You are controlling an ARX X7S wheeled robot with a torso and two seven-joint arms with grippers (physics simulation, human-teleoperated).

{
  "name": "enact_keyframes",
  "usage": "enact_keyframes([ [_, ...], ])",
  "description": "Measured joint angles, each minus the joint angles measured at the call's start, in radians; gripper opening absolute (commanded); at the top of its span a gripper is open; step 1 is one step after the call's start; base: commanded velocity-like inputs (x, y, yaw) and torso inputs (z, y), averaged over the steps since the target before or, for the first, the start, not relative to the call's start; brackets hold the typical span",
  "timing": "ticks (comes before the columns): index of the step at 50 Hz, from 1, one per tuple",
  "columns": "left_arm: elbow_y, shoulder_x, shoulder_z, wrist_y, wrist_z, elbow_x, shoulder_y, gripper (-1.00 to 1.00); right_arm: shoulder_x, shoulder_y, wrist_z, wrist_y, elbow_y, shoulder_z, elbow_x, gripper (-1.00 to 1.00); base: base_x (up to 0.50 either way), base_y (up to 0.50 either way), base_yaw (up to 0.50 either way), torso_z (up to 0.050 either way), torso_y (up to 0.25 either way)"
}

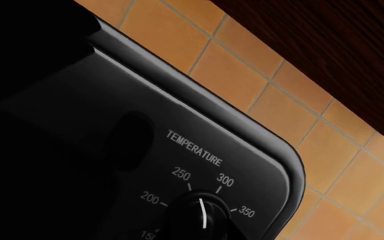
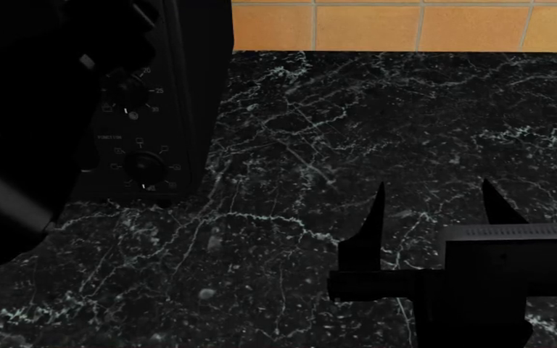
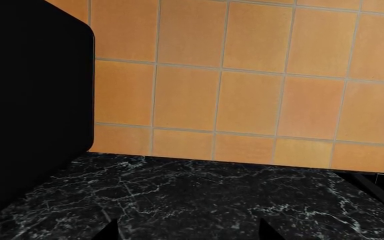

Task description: Decrease the toaster oven temperature.

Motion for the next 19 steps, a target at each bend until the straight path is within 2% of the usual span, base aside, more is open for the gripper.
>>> enact_keyframes([
  [19,-0.024,0.000,0.004,0.098,-0.078,-0.124,-0.002,-1.00,0.002,-0.006,0.004,-0.022,0.016,-0.006,0.006,1.00,0.01,0.00,0.01,0.000,0.000],
])
